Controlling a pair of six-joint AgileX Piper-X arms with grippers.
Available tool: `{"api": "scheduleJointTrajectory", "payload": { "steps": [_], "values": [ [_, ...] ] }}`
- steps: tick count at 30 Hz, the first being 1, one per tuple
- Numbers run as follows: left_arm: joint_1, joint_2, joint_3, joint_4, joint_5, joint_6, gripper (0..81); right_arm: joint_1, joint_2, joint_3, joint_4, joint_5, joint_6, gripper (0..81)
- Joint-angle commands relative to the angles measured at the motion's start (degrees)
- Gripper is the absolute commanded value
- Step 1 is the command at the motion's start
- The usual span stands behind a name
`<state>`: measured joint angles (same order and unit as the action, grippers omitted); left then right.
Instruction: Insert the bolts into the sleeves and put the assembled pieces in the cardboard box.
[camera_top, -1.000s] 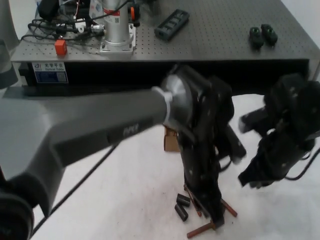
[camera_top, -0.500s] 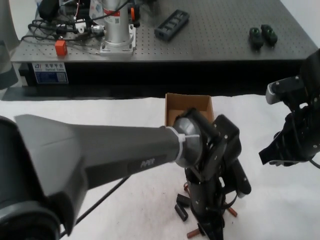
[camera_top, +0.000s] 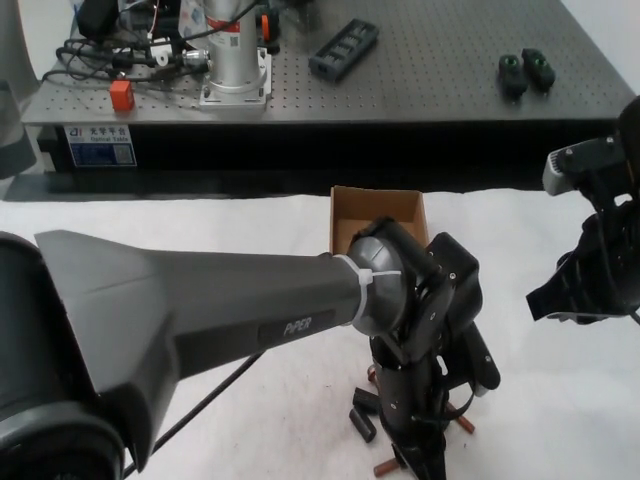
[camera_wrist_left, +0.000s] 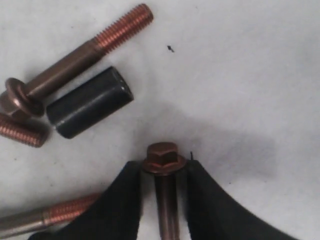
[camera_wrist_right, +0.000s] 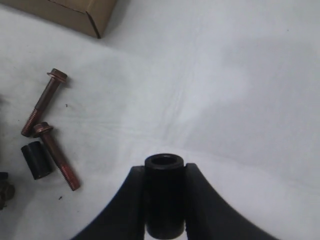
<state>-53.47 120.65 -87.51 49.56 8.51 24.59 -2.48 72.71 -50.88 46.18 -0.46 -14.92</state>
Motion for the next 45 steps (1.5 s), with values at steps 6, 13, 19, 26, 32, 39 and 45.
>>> {"api": "scheduleJointTrajectory", "payload": {
  "steps": [6,13,19,26,32,39,45],
  "values": [
    [-0.03,0.96,0.23,3.65,-1.07,-0.69,4.1,-0.37,-4.11,-0.11,0.11,-0.53,1.17,1.7],
    [0.28,-1.25,0.23,2.63,-0.59,-8.25,0.7,-0.37,-7.21,-0.11,-0.59,-7.96,3.16,1.7],
    [4.69,-13.68,4.52,-7.31,6.29,-21.62,0.7,-0.37,-14.25,4.09,-1.07,-18.46,5.01,1.7],
    [14.99,-34.02,29.23,-47.18,24.27,-42.99,0.7,3.24,-22.13,15.19,-3.2,-36.97,11.7,1.7],
    [17.37,-38.32,40.85,-80.43,34.96,-63.5,0.7,12.84,-21.51,23.05,-27.13,-46.39,27.81,1.7],
    [17.37,-38.3,41.39,-82.81,36.78,-64.83,0.7,17.59,-17.06,23.95,-48.15,-43.68,37.96,1.7],
    [17.37,-38.3,41.39,-82.68,36.8,-64.83,0.7,17.59,-16.59,23.83,-51.32,-38.59,38.07,1.7]
  ]
}}
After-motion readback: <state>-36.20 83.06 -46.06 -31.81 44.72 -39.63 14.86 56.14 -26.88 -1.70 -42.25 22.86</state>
